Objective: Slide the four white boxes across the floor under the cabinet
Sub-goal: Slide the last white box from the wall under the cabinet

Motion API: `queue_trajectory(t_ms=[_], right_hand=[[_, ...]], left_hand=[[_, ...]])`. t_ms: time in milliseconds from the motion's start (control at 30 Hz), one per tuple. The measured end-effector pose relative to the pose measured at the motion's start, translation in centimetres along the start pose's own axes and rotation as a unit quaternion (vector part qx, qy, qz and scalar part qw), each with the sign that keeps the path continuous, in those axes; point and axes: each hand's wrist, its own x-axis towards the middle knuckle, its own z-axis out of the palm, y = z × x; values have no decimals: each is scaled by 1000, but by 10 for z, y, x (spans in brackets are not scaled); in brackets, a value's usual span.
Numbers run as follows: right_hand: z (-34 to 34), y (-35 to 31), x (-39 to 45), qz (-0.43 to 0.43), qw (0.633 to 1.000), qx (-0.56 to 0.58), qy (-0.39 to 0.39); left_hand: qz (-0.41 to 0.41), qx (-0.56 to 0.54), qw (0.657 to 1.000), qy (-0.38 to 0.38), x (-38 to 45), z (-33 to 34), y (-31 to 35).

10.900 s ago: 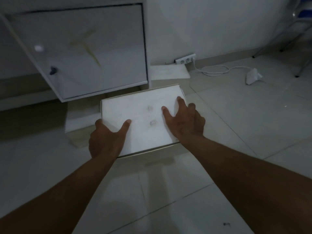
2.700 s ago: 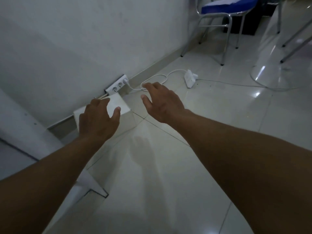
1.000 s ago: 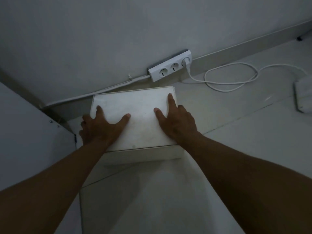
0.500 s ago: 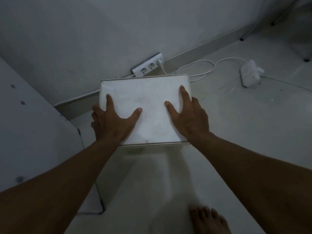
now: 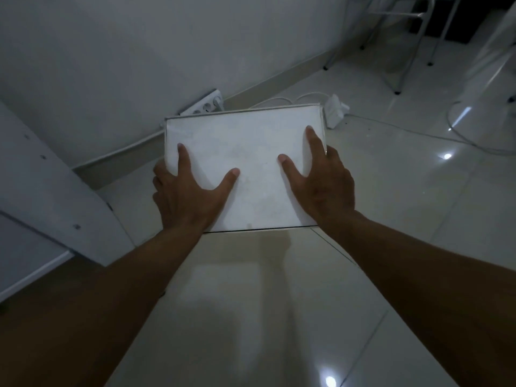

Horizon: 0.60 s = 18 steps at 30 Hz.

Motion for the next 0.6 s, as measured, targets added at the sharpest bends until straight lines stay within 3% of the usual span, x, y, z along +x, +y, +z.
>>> queue_trajectory(t_ms=[300,600], right_hand=[[-31,18,-81,5,1000,19,3],[-86,-13,-168,-29,996,86,-1]], left_hand=[[14,18,1000,-6,-85,-23,-14],[-3,32,999,11,-171,-114,-27]])
